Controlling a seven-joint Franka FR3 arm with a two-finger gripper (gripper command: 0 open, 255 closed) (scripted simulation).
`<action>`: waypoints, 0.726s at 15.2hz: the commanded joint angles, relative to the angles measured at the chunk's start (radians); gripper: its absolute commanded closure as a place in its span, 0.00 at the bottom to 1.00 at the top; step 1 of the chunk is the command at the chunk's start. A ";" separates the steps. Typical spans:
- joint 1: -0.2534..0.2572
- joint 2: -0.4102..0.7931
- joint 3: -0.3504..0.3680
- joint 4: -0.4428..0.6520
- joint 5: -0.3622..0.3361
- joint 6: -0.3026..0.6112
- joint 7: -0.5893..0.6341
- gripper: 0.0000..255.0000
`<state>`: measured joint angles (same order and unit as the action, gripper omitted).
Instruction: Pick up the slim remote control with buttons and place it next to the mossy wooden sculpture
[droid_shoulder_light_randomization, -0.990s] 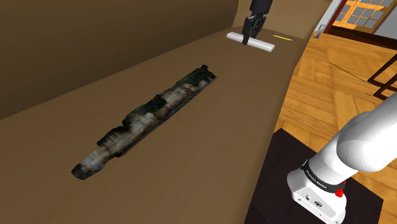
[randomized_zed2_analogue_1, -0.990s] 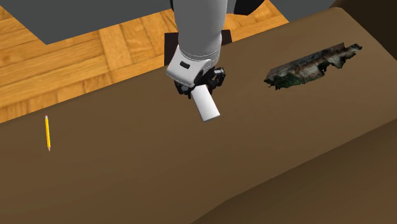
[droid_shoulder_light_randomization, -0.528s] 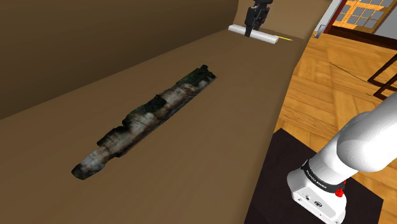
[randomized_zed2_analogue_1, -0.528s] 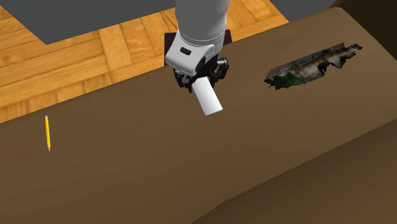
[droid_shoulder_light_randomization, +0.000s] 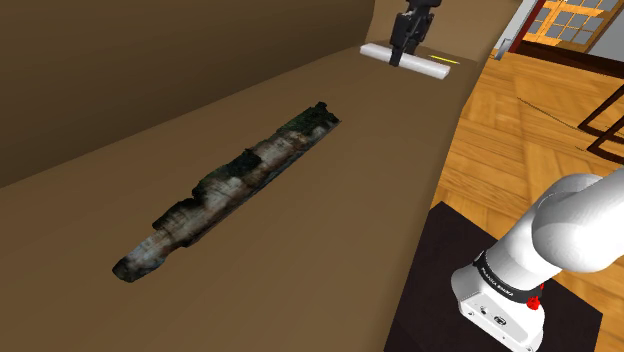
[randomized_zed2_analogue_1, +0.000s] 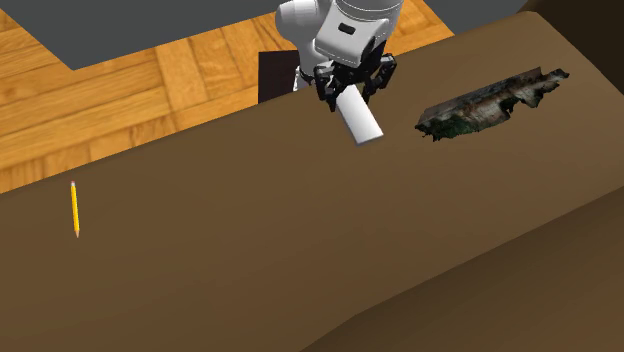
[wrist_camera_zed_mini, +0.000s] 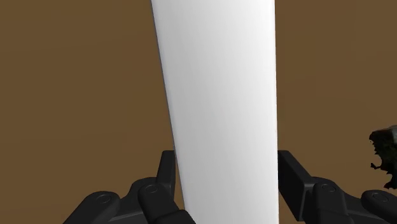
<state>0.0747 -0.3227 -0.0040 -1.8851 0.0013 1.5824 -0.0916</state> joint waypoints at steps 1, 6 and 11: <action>0.014 -0.053 0.026 -0.048 0.008 -0.005 0.040 1.00; 0.049 -0.162 0.096 -0.130 0.040 -0.030 0.137 1.00; 0.086 -0.250 0.172 -0.182 0.087 -0.061 0.239 1.00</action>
<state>0.1537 -0.5546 0.1532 -2.0625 0.0781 1.5333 0.1259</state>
